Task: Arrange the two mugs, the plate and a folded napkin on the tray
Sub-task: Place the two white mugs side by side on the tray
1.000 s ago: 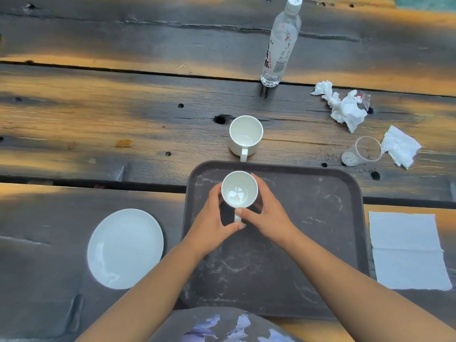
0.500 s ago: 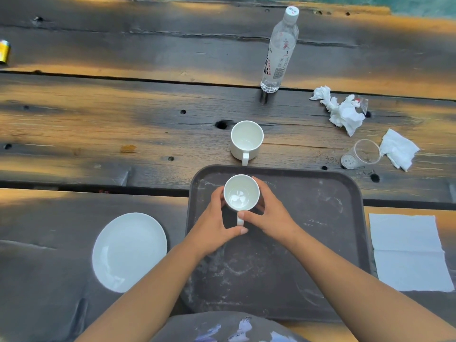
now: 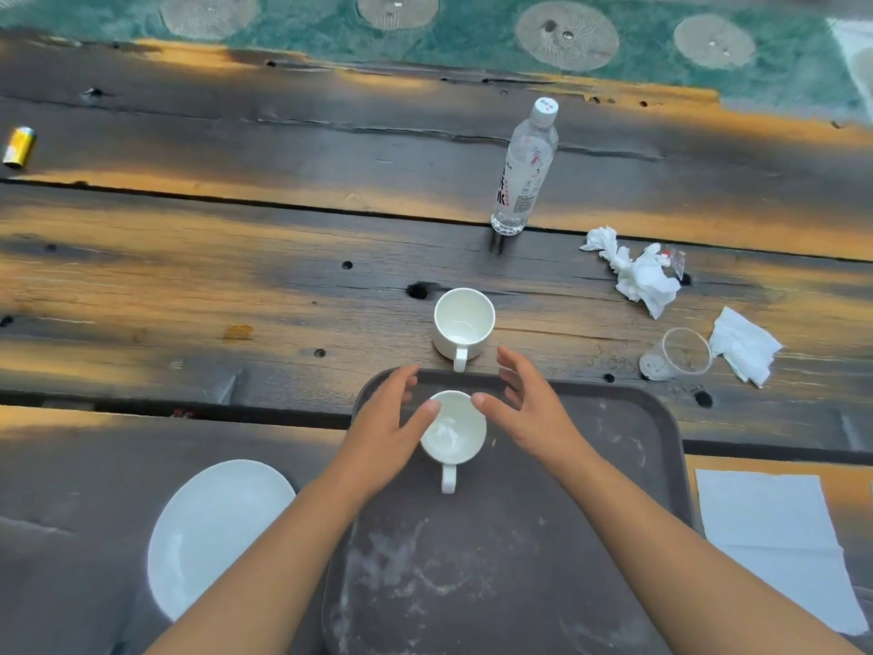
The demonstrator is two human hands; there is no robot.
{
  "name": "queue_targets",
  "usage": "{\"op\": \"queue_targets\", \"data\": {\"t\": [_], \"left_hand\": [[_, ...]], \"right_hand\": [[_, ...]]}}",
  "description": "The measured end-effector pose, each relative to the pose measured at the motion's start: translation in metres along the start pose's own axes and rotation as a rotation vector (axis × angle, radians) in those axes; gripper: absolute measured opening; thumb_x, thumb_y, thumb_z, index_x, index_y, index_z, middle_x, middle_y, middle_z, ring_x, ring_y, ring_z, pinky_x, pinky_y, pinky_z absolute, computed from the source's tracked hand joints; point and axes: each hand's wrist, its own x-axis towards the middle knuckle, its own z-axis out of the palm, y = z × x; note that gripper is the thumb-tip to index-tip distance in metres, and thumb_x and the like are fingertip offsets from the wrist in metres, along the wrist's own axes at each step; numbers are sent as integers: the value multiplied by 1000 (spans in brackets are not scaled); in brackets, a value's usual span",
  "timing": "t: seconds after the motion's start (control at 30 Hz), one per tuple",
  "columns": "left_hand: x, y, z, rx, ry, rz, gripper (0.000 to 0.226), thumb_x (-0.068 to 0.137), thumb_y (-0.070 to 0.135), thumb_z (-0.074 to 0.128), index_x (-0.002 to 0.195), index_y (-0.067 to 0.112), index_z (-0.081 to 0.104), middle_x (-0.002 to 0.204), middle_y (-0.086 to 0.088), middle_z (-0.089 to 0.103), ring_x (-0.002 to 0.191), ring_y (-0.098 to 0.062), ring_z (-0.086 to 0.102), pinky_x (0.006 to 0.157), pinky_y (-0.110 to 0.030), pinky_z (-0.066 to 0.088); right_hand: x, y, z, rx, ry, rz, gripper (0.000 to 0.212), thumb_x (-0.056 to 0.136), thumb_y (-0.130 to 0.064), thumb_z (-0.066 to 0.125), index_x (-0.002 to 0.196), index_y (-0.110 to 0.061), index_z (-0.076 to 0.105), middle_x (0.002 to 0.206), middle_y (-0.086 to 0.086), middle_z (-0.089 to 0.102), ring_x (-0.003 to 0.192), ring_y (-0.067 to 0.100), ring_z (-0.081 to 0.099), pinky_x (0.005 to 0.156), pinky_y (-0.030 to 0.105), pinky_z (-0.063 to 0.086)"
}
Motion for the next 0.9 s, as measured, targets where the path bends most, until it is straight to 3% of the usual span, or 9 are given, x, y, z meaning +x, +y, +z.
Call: {"op": "queue_targets", "data": {"t": [0.1,0.17,0.43,0.5,0.57,0.63,0.7,0.83,0.9], "left_hand": [[23,6,-5,-16,51,24,60,93,52,59,147,32,40,145,9,52,127,-5,52,111,-39,44],[38,8,-9,-26,52,21,62,92,44,66,147,33,40,145,9,52,128,-6,52,110,-37,45],[78,12,-13,-74,-130,-29,114,63,59,79,155,43,14,159,12,33,143,-9,38,117,-42,38],[85,12,-9,-123,-178,-33,120,64,52,83,158,40,9,153,20,30,144,-5,35,120,-40,34],[91,11,-6,-138,-208,-21,121,69,46,86,158,40,5,146,35,29,134,13,38,117,-31,35],[96,8,-3,-141,-223,-9,121,71,42,87,158,41,3,132,55,31,118,31,39,106,-20,36],[100,7,-2,-146,-230,3,120,72,39,87,159,40,4,125,63,34,117,33,39,105,-19,37],[103,11,0,-141,-218,58,106,73,38,85,154,47,18,143,30,49,131,9,49,114,-39,42],[104,13,2,-141,-194,71,100,72,38,85,150,51,24,142,26,53,130,6,52,112,-42,45]], "right_hand": [[17,-5,-5,-20,35,-4,78,87,-34,78,153,-30,35,154,-13,41,140,7,41,116,34,39],[29,-6,-7,-9,55,0,78,87,-36,78,152,-31,35,153,-14,41,140,10,41,115,37,41],[64,-11,-10,60,-4,57,99,78,-42,84,157,-39,25,161,-16,30,146,11,33,119,42,36],[69,-10,-11,66,-32,69,106,72,-45,84,158,-39,23,161,-13,31,147,14,34,120,43,36],[73,-10,-10,74,-68,72,110,70,-44,86,159,-36,22,161,-11,33,147,15,36,121,46,35],[77,-8,-9,101,-87,70,108,74,-33,87,160,-33,21,160,-9,36,147,15,38,122,46,34],[79,-5,-6,141,-91,57,102,79,-19,86,159,-29,23,156,-7,43,144,13,42,120,43,37],[83,-4,-2,192,-86,12,85,83,-1,80,151,-27,38,143,-9,56,132,4,55,105,23,48],[84,-3,-2,217,-74,-1,79,84,3,78,148,-27,43,140,-8,58,129,3,57,102,20,49]]}}
